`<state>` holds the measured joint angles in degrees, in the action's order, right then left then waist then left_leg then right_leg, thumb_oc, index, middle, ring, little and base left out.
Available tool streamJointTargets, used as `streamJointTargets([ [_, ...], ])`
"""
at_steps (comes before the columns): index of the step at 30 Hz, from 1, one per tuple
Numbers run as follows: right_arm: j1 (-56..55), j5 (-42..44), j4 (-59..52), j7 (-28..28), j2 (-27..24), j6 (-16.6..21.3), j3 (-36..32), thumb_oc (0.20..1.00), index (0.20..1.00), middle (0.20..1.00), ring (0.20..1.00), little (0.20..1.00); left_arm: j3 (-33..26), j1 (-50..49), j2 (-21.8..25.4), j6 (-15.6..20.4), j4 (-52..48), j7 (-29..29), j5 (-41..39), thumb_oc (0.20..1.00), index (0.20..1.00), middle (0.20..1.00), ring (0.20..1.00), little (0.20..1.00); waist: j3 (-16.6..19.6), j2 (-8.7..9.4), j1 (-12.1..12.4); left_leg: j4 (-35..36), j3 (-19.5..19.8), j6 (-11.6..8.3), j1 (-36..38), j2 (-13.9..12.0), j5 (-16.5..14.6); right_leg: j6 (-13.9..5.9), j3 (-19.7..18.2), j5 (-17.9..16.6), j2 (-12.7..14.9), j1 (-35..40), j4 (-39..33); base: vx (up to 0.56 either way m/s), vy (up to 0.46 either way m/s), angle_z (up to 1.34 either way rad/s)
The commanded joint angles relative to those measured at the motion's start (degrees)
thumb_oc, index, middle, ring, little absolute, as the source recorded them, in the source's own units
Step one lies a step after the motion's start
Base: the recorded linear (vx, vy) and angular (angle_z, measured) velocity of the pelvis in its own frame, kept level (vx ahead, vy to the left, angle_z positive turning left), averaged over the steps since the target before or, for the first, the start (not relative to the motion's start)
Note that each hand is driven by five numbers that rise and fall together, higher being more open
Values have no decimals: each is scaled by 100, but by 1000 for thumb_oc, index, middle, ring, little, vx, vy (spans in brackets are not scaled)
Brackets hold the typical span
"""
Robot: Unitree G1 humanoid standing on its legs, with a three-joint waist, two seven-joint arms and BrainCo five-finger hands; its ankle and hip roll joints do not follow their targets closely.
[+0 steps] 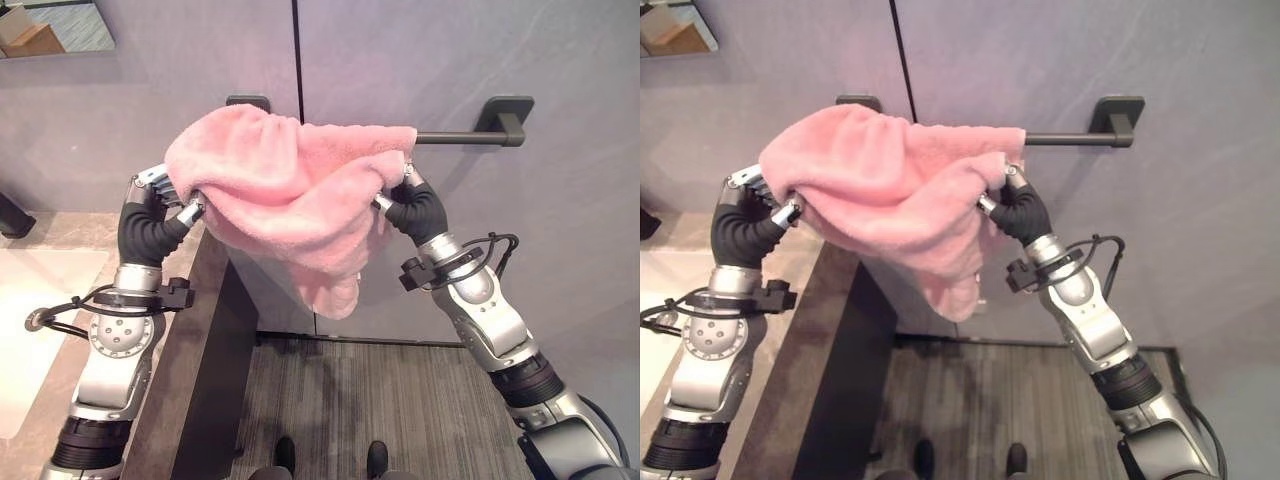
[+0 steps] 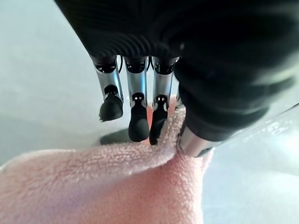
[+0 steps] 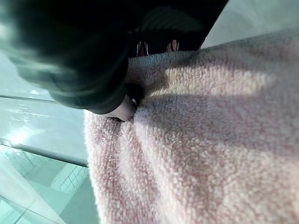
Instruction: Put brush and paste in cup on sink, flatten towel.
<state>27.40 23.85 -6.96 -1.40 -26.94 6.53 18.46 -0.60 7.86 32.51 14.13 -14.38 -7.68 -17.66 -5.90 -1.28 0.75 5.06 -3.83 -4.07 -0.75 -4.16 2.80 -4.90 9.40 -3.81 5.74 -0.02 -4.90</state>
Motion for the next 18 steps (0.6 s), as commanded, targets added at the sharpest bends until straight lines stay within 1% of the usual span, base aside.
streamJointTargets([
  [1, -158, -232, 12, -232, 274, 421, -305, 200, 200, 200, 200, 200, 389, 172, 70, 192, 494, 27, -97, 200, 200, 200, 200, 200, 540, 275, -62, -6, -167, -204, 94, -233, -73, -611, -284, -183, 787, 111, -10, 0, 0, 0],
  [3, -314, -401, 359, -262, 266, 356, -291, 200, 200, 200, 200, 200, 595, 66, -31, 119, 745, 155, -185, 200, 200, 200, 200, 200, 538, 257, -82, -6, -178, -195, 109, -235, -69, -608, -290, -188, 787, 110, -10, -10, -3, -5],
  [5, -481, -370, 923, -345, 362, 278, -243, 200, 200, 200, 200, 200, 806, -64, -185, 33, 1188, 270, -290, 200, 200, 200, 200, 200, 544, 247, -83, -6, -184, -182, 118, -238, -63, -595, -296, -190, 783, 115, -10, -10, -7, -12],
  [7, -577, -375, 1450, -460, 448, 199, -208, 200, 200, 200, 200, 200, 979, -177, -304, -112, 1663, 295, -241, 200, 200, 200, 200, 200, 538, 229, -86, -6, -193, -170, 128, -237, -61, -585, -300, -190, 780, 123, -10, -11, -6, -8],
  [10, -580, -391, 1830, -528, 530, 134, -170, 200, 200, 200, 200, 200, 1120, -315, -391, -296, 2300, 227, 35, 200, 200, 200, 200, 200, 524, 194, -68, -6, -188, -152, 169, -243, -58, -569, -306, -173, 771, 151, -10, 1, -9, -4],
  [13, -477, -417, 1729, -572, 528, 145, -200, 200, 200, 200, 200, 200, 1069, -340, -402, -305, 2275, 173, 24, 200, 200, 200, 200, 200, 531, 182, -46, -6, -184, -150, 189, -244, -59, -566, -297, -163, 762, 164, -10, 2, -2, -1],
  [18, -226, -459, 1252, -637, 471, 232, -306, 200, 200, 200, 200, 200, 848, -220, -300, -189, 1831, 76, -149, 200, 200, 200, 200, 200, 587, 195, -27, -6, -186, -162, 226, -254, -66, -557, -301, -131, 743, 205, -10, 0, 0, 0],
])
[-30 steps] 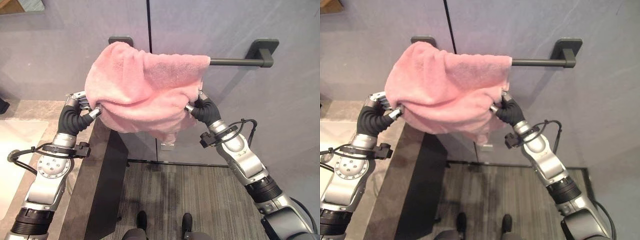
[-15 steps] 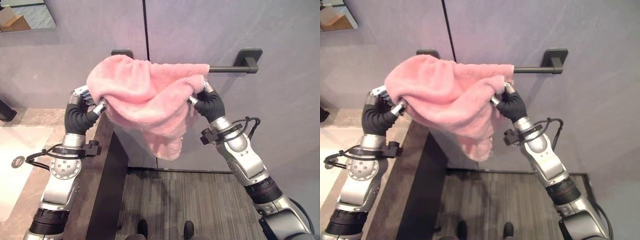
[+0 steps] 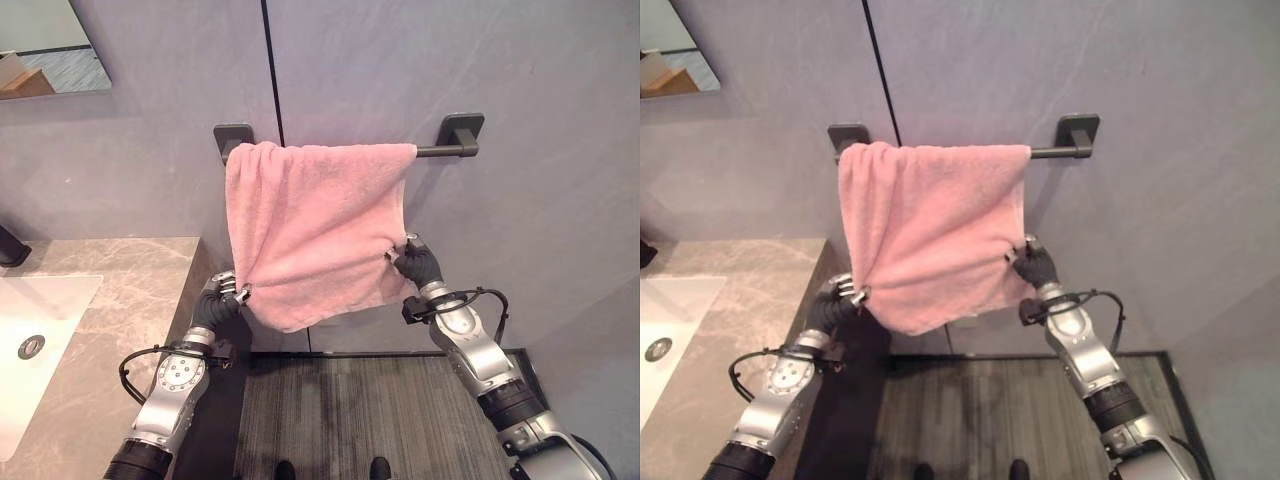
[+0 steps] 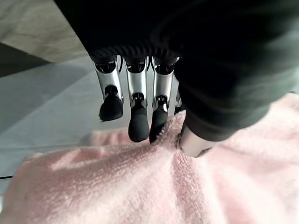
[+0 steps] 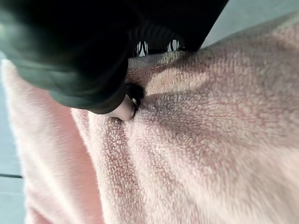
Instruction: Put brush and paste in cup on sink, flatten towel.
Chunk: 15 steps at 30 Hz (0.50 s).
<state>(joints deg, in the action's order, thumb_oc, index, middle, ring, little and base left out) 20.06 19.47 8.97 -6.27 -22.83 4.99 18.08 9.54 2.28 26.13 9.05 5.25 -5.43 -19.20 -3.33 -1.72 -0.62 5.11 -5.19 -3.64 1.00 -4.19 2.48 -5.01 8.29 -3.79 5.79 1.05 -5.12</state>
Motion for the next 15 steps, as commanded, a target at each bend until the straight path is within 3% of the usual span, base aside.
streamJointTargets([
  [1, 584, -19, -482, -163, 59, 420, -287, 200, 200, 200, 200, 200, -242, 423, 363, 365, -298, -206, -44, 200, 200, 200, 200, 200, 339, 243, 114, -11, -46, -210, 54, -257, -36, -543, -186, -125, 734, 106, 12, 0, 0, 0],
  [10, 840, -75, -1420, -220, 74, 661, -435, 200, 200, 200, 200, 200, -550, 863, 439, 597, -1056, -469, -65, 200, 200, 200, 200, 200, 383, 260, 66, -11, -35, -220, 103, -272, -64, -528, -185, -93, 718, 159, 12, 0, 0, 0],
  [15, 704, -109, -1653, -297, 228, 861, -552, 200, 200, 200, 200, 200, -594, 953, 64, 845, -1236, -493, -632, 200, 200, 200, 200, 200, 408, 264, -18, -11, -72, -215, 165, -276, -97, -525, -219, -63, 709, 178, 12, 0, 0, 0],
])
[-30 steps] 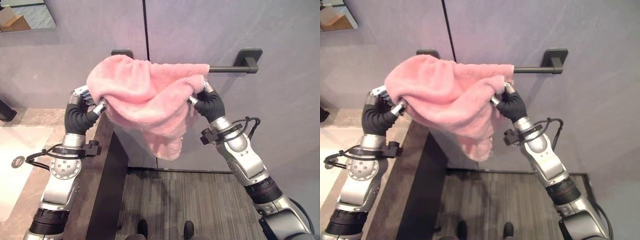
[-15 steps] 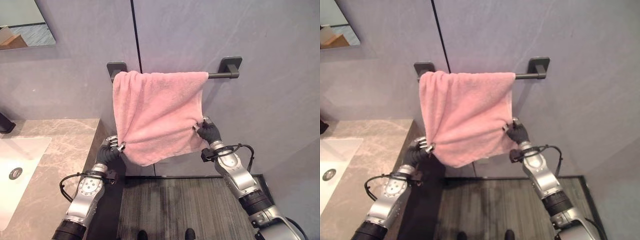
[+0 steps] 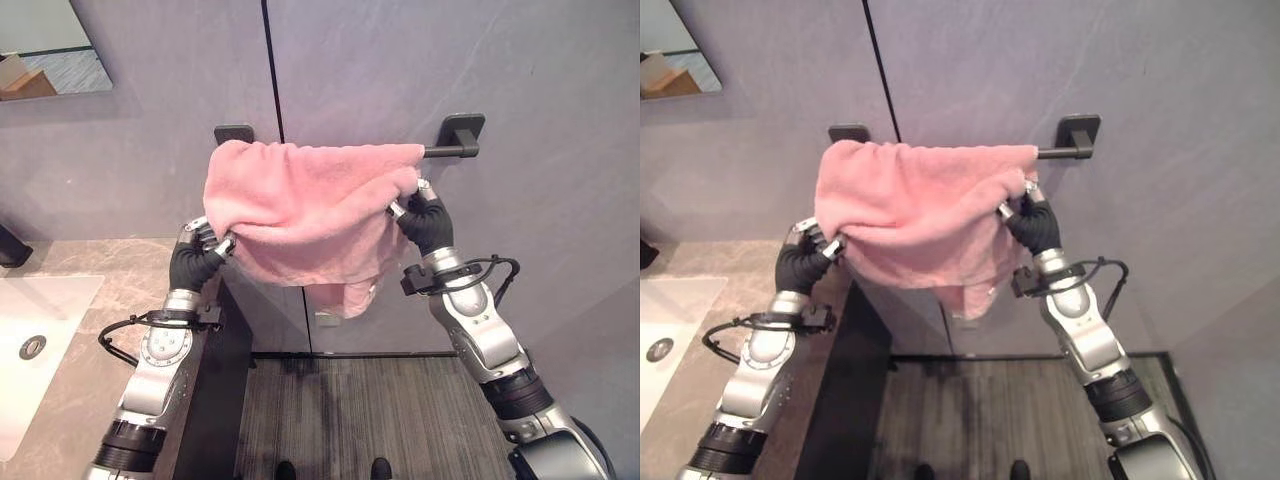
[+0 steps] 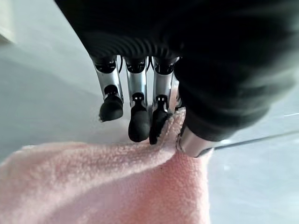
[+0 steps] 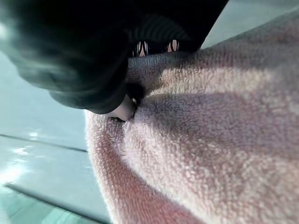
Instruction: Put brush and paste in cup on sink, flatten towel.
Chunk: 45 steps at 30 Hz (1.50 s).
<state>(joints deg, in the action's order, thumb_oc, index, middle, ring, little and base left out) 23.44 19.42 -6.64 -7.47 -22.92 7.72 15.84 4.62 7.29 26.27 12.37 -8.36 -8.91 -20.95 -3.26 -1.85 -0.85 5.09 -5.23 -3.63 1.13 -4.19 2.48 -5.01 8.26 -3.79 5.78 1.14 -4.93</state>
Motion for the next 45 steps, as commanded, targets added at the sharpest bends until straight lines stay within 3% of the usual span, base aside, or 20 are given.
streamJointTargets([
  [1, 366, -108, -88, -180, 235, 592, -327, 200, 200, 200, 200, 200, -97, 457, 48, 519, 135, -145, -458, 200, 200, 200, 200, 200, 401, 276, 8, -9, -69, -215, 153, -276, -99, -525, -217, -62, 711, 170, -7, 0, 0, 0],
  [6, 50, 107, 1070, -230, 308, 301, -73, 200, 200, 200, 200, 200, 555, 291, -41, 66, 1403, 90, -343, 200, 200, 200, 200, 200, 385, 233, -30, -9, -104, -182, 170, -264, -74, -504, -251, -95, 700, 161, -7, 0, 0, 0],
  [10, 6, 198, 1582, -246, 198, 96, -63, 200, 200, 200, 200, 200, 638, 126, 3, -124, 1783, 102, -120, 200, 200, 200, 200, 200, 364, 209, -3, -9, -98, -171, 167, -274, -52, -491, -243, -103, 691, 150, -7, 0, 0, 0],
  [14, 104, 165, 1403, -289, 152, 129, -133, 200, 200, 200, 200, 200, 480, 113, 16, -90, 1584, 34, -219, 200, 200, 200, 200, 200, 368, 215, 13, -9, -92, -175, 149, -273, -47, -491, -236, -114, 693, 126, -7, 0, 0, 0],
  [19, 169, 12, 672, -334, 129, 311, -300, 200, 200, 200, 200, 200, 27, 200, -26, 205, 868, -258, -367, 200, 200, 200, 200, 200, 372, 252, 38, -9, -76, -194, 118, -282, -51, -495, -225, -101, 683, 106, -7, 0, 0, 0],
  [28, 325, -270, 101, -491, 156, 623, -546, 200, 200, 200, 200, 200, -222, 209, -91, 510, 183, -419, -160, 200, 200, 200, 200, 200, 392, 278, 33, -9, -72, -206, 125, -283, -80, -503, -213, -65, 675, 133, -7, 0, 0, 0],
  [38, -91, -280, 994, -552, 161, 363, -497, 200, 200, 200, 200, 200, 36, -124, -110, 134, 1175, -215, -150, 200, 200, 200, 200, 200, 396, 257, 33, -9, -58, -183, 149, -267, -78, -476, -192, -65, 670, 168, -7, 0, 0, 0],
  [40, -157, -155, 1158, -557, 181, 333, -509, 200, 200, 200, 200, 200, 29, -180, -93, 82, 1235, -197, -135, 275, 275, 275, 275, 275, 393, 251, 34, -9, -52, -178, 153, -270, -74, -471, -182, -65, 669, 172, -7, 0, 0, 0],
  [42, -154, -116, 1150, -533, 192, 323, -515, 200, 200, 200, 200, 200, 27, -187, -95, 84, 1252, -187, -164, 282, 282, 282, 282, 282, 389, 251, 33, -9, -49, -178, 150, -272, -70, -470, -175, -68, 667, 168, -7, 0, 0, 0],
  [43, -154, -117, 1154, -526, 185, 320, -523, 200, 200, 200, 200, 200, 24, -192, -94, 76, 1274, -185, -167, 225, 225, 225, 225, 225, 387, 251, 33, -9, -49, -178, 148, -269, -68, -469, -177, -70, 664, 163, -7, 0, 0, 0],
  [45, -128, -101, 1200, -533, 193, 319, -519, 200, 200, 200, 200, 200, 36, -173, -96, 68, 1331, -196, -179, 200, 200, 200, 200, 200, 384, 250, 33, -9, -48, -177, 136, -266, -68, -469, -180, -73, 663, 153, -7, 0, 0, 0],
])
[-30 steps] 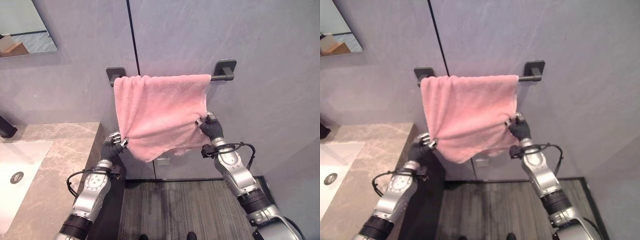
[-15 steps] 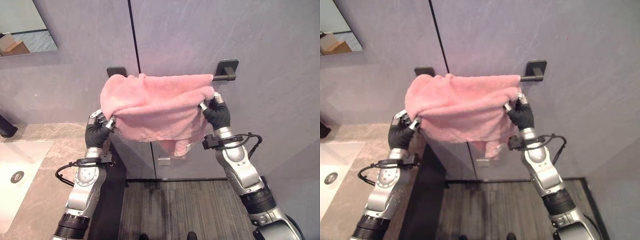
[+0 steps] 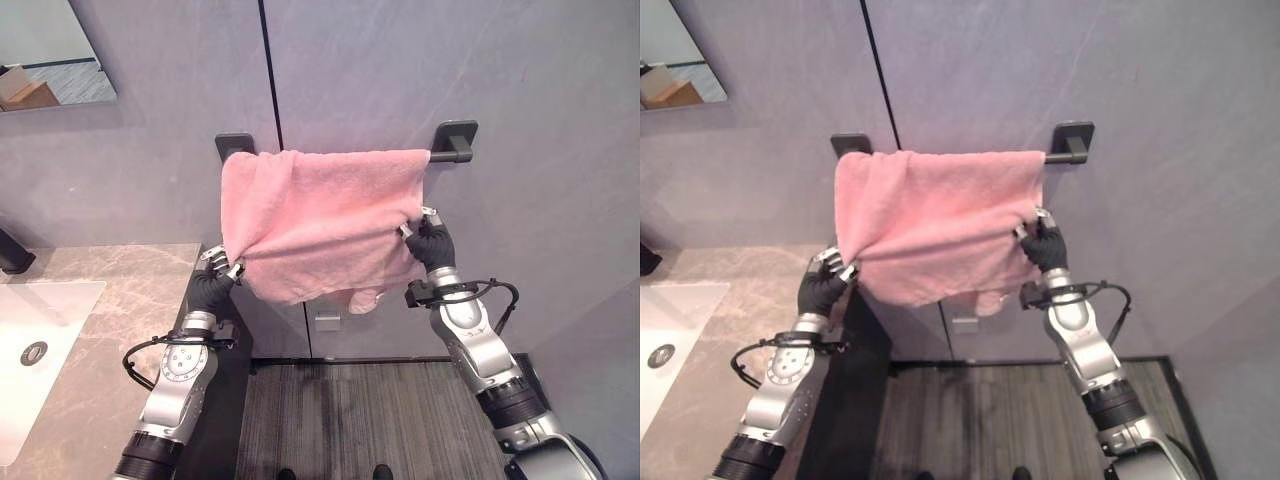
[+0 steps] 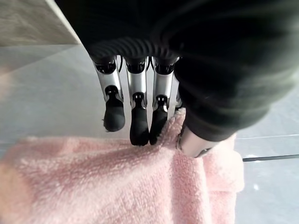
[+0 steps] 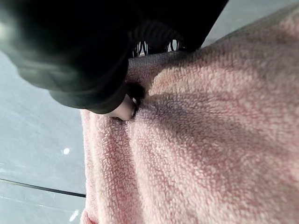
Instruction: Put brush and paste in cup on sink, flatten towel.
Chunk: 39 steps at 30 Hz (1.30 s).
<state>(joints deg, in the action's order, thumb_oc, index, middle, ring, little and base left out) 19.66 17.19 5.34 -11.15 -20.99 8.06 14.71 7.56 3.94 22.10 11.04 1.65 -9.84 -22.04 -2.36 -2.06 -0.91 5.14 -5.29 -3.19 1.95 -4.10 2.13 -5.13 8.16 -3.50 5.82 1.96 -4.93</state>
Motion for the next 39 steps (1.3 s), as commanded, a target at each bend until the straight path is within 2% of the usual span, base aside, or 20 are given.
streamJointTargets([
  [1, 258, 141, 25, -165, 0, 280, -396, 200, 200, 200, 200, 200, -252, 160, 328, 200, 342, -102, -74, 200, 200, 200, 200, 200, 294, 269, 40, -14, -44, -220, 54, -275, -32, -458, -169, -102, 658, 70, -7, 0, 0, 0],
  [2, 263, 141, 40, -163, -1, 276, -389, 470, 470, 470, 470, 470, -251, 162, 331, 197, 353, -101, -73, 200, 200, 200, 200, 200, 292, 268, 41, -14, -44, -219, 54, -275, -32, -457, -172, -103, 658, 70, -7, 0, 0, 0],
  [3, 265, 124, 36, -167, -6, 268, -378, 871, 871, 871, 871, 871, -251, 163, 325, 192, 358, -106, -74, 200, 200, 200, 200, 200, 292, 268, 40, -14, -48, -217, 57, -274, -33, -457, -177, -105, 659, 70, -7, 0, 0, 0],
  [4, 249, 103, 36, -171, 2, 250, -373, 1000, 1000, 1000, 1000, 1000, -244, 156, 315, 179, 382, -108, -61, 200, 200, 200, 200, 200, 290, 266, 36, -14, -52, -215, 57, -274, -32, -457, -179, -109, 660, 70, -7, 0, 0, 0],
  [5, 245, 94, 32, -161, 8, 241, -363, 1000, 1000, 1000, 1000, 1000, -246, 158, 310, 173, 401, -113, -52, 203, 203, 203, 203, 203, 291, 261, 31, -14, -56, -215, 59, -274, -33, -457, -177, -108, 661, 70, -7, 0, 0, 0],
  [8, 229, 92, 54, -144, 16, 227, -342, 1000, 1000, 1000, 1000, 1000, -235, 149, 313, 157, 432, -104, -16, 467, 467, 467, 467, 467, 295, 256, 29, -14, -53, -215, 60, -273, -33, -457, -178, -112, 660, 68, -7, 0, 0, 0],
  [9, 209, 85, 54, -137, 11, 218, -345, 1000, 1000, 1000, 1000, 1000, -234, 132, 324, 135, 457, -107, 44, 507, 507, 507, 507, 507, 300, 250, 28, -14, -52, -217, 58, -273, -34, -458, -179, -112, 660, 66, -7, 0, 0, 0],
  [10, 189, 84, 60, -120, 10, 203, -347, 1000, 1000, 1000, 1000, 1000, -218, 116, 357, 86, 505, -101, 179, 846, 846, 846, 846, 846, 307, 244, 25, -14, -52, -220, 55, -273, -32, -460, -173, -112, 658, 64, -7, 0, 0, 0],
  [11, 174, 93, 79, -104, 15, 194, -342, 1000, 1000, 1000, 1000, 1000, -197, 91, 388, 28, 548, -89, 318, 1000, 1000, 1000, 1000, 1000, 308, 241, 27, -14, -56, -221, 55, -276, -29, -458, -170, -113, 655, 66, -7, 0, 0, 0],
  [19, -154, -120, 306, 62, -187, -18, -410, 1000, 1000, 1000, 1000, 1000, -240, -164, 670, -306, 793, 129, 1149, 1000, 1000, 1000, 1000, 1000, 282, 215, -10, -14, -52, -235, 33, -298, -5, -457, -161, -119, 645, 59, -7, 0, 0, 0],
  [23, -333, -449, 361, 75, -327, -44, -601, 1000, 1000, 1000, 1000, 1000, -340, -336, 783, -333, 810, 222, 1470, 1000, 1000, 1000, 1000, 1000, 278, 204, -24, -14, -52, -240, 6, -306, 4, -471, -159, -132, 645, 11, -7, 0, 0, 0],
  [26, -438, -1227, 303, 51, -574, -56, -660, 1000, 1000, 1000, 1000, 1000, -417, -422, 723, -312, 882, 236, 1523, 1000, 1000, 1000, 1000, 1000, 271, 207, -27, -14, -57, -234, 1, -305, -8, -484, -183, -136, 651, -13, -7, 0, 0, 0],
  [31, -631, -1958, 261, 30, -857, -7, -714, 1000, 1000, 1000, 1000, 1000, -422, -528, 555, -226, 1004, 210, 1563, 1000, 1000, 1000, 1000, 1000, 273, 226, -50, -14, -61, -233, 2, -298, -24, -503, -184, -130, 650, -20, -7, 0, 0, 0],
  [39, -823, -1928, 339, -14, -802, 78, -710, 1000, 1000, 1000, 1000, 1000, -282, -520, 352, -173, 1211, 107, 1437, 1000, 1000, 1000, 1000, 1000, 258, 250, -86, -14, -57, -218, 20, -295, -38, -501, -197, -135, 649, -7, -7, 0, 0, 0],
])
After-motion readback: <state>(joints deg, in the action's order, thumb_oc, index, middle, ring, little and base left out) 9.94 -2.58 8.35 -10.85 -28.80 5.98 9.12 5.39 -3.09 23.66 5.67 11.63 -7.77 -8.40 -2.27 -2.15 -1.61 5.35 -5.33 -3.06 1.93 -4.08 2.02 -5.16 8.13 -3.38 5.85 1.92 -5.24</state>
